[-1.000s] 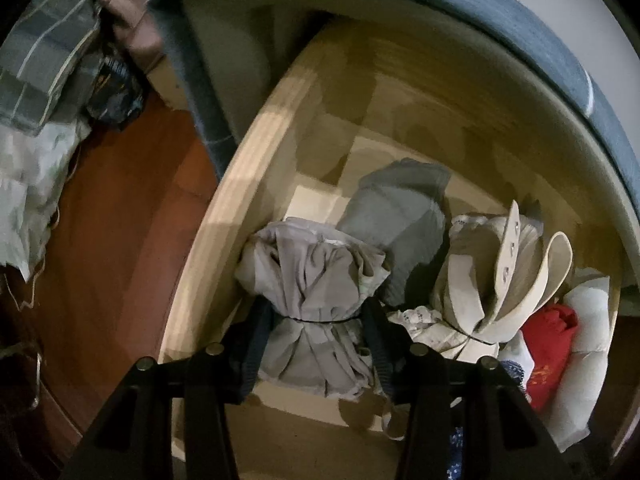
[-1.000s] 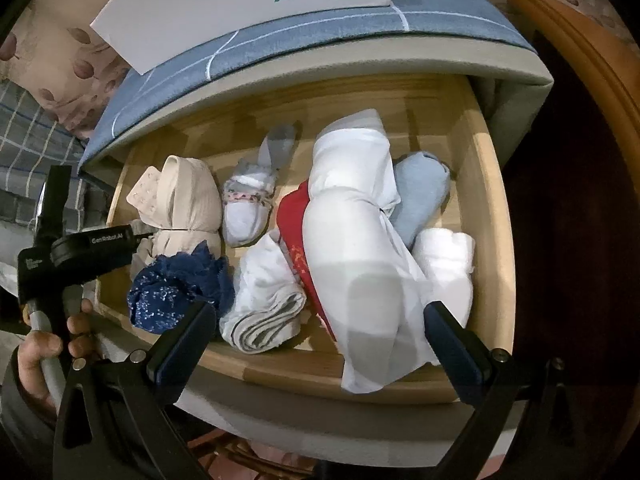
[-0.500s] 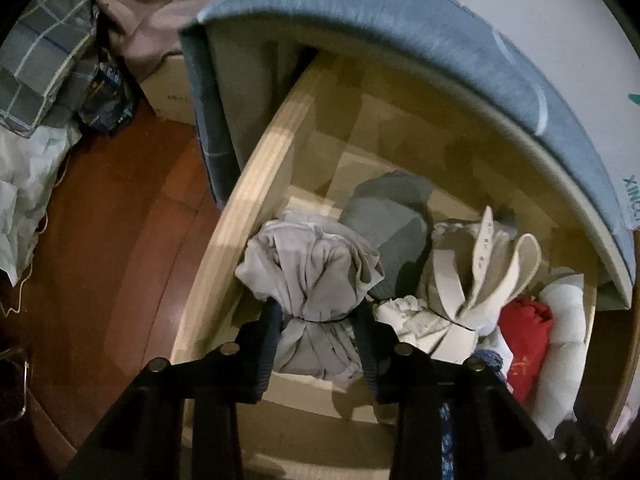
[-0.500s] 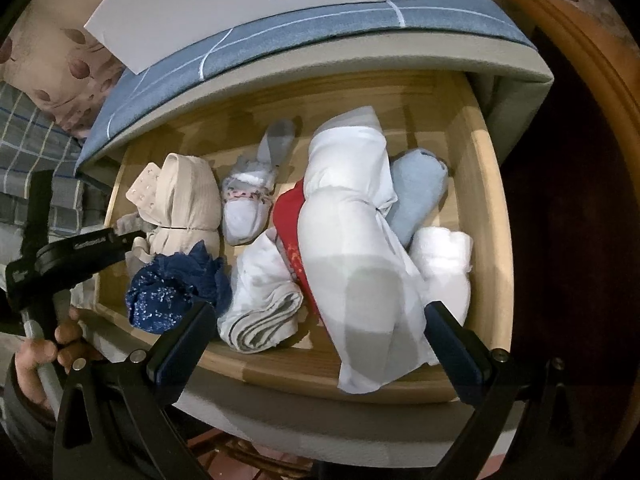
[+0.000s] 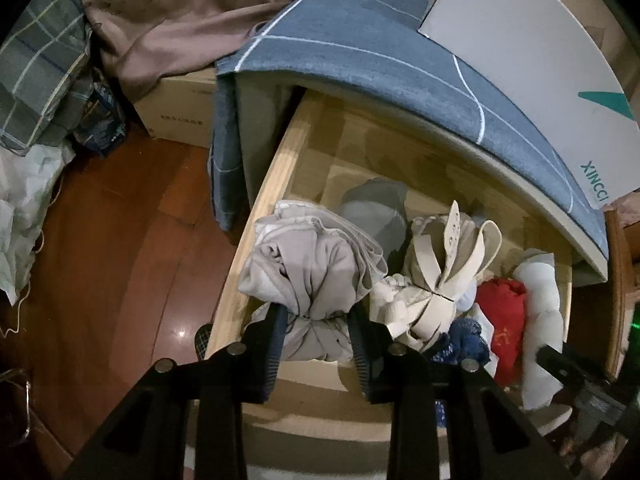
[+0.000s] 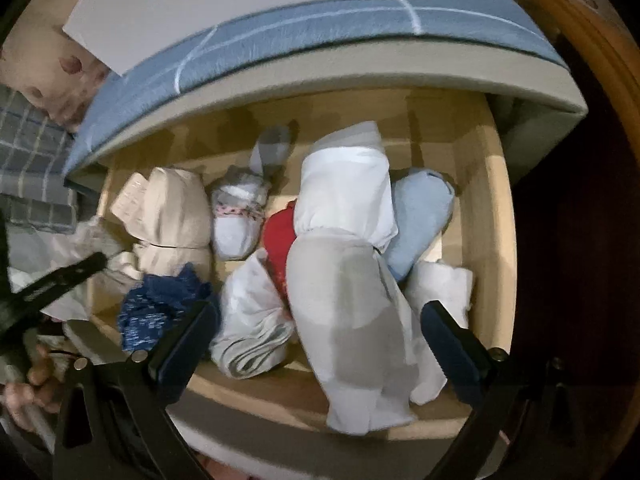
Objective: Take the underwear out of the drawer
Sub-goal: 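Grasp the beige rolled underwear with the left tool while the right tool grasps a white rolled item, then carry the beige underwear into the white box and open the left tool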
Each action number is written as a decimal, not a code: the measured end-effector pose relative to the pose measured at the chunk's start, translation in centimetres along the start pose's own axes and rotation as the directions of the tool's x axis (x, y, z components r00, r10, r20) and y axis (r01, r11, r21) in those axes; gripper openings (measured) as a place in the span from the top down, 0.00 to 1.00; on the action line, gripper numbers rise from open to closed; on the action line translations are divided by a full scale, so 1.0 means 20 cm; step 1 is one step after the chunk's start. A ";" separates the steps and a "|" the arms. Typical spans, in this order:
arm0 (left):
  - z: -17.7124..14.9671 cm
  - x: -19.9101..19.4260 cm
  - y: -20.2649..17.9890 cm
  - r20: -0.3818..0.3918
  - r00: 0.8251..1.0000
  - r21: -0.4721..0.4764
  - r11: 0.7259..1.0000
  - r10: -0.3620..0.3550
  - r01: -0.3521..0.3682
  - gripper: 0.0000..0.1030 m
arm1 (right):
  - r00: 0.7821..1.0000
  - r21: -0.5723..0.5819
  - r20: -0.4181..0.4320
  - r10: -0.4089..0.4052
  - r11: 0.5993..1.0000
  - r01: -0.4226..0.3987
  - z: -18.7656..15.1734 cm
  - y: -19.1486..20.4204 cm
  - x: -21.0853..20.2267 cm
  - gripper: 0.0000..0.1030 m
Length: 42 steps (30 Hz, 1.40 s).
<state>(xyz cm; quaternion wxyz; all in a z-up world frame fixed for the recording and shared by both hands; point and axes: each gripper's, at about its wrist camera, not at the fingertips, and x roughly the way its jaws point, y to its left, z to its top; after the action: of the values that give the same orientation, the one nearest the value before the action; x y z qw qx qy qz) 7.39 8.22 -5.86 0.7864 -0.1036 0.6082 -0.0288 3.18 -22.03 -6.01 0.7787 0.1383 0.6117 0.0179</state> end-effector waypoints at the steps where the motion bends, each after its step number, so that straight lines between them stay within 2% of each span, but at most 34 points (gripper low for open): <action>1: 0.00 -0.02 0.00 0.004 1.000 0.003 1.000 -0.006 0.006 0.70 | 1.000 -0.006 -0.007 -0.017 1.000 0.017 0.00 0.00 0.02 0.17; 6: -0.02 -0.09 -0.04 0.023 0.999 0.036 0.999 -0.025 0.024 0.70 | 0.998 0.006 -0.023 -0.060 0.998 0.060 0.03 -0.02 0.08 0.29; 10: -0.02 -0.14 -0.07 0.029 0.999 0.056 0.997 -0.046 0.044 0.70 | 0.997 0.016 -0.022 -0.070 0.997 0.070 0.05 -0.05 0.09 0.32; 13: -0.03 -0.15 -0.08 0.025 0.998 0.064 0.996 -0.061 0.059 0.70 | 0.994 0.019 -0.057 -0.094 0.995 0.095 0.05 -0.05 0.13 0.33; 20: -0.02 -0.23 -0.10 0.050 0.997 0.081 0.995 -0.063 0.058 0.70 | 0.992 0.020 -0.095 -0.086 0.996 0.089 0.05 -0.08 0.17 0.38; 22: -0.01 -0.26 -0.11 0.064 0.996 0.089 0.994 -0.062 0.056 0.70 | 0.992 0.017 -0.101 -0.074 0.997 0.076 0.05 -0.06 0.19 0.49; 25: 0.01 -0.31 -0.12 0.088 0.994 0.101 0.994 -0.060 0.051 0.70 | 0.994 0.019 -0.075 -0.085 0.996 0.087 0.05 -0.07 0.17 0.55; 27: 0.03 -0.35 -0.13 0.105 0.992 0.107 0.993 -0.064 0.053 0.70 | 0.994 0.029 -0.065 -0.089 0.995 0.091 0.04 -0.08 0.15 0.57; 32: 0.08 -0.45 -0.16 0.139 0.987 0.127 0.990 -0.085 0.067 0.70 | 0.999 0.027 -0.031 -0.041 0.999 0.042 -0.03 -0.09 0.06 0.59; 36: 0.15 -0.55 -0.19 0.170 0.979 0.140 0.986 -0.109 0.086 0.70 | 0.994 -0.026 -0.011 -0.108 0.994 0.108 -0.10 -0.07 0.01 0.59; 42: 0.31 -0.78 -0.28 0.263 0.954 0.180 0.979 -0.145 0.099 0.70 | 0.998 0.029 -0.030 -0.061 0.998 0.062 -0.12 -0.13 0.02 0.59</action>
<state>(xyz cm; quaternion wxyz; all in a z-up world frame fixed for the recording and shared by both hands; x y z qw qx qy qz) 9.85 6.31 11.59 0.8657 -0.0789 0.4812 -0.1130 0.70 -24.03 -7.50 0.7676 0.1307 0.6273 -0.0130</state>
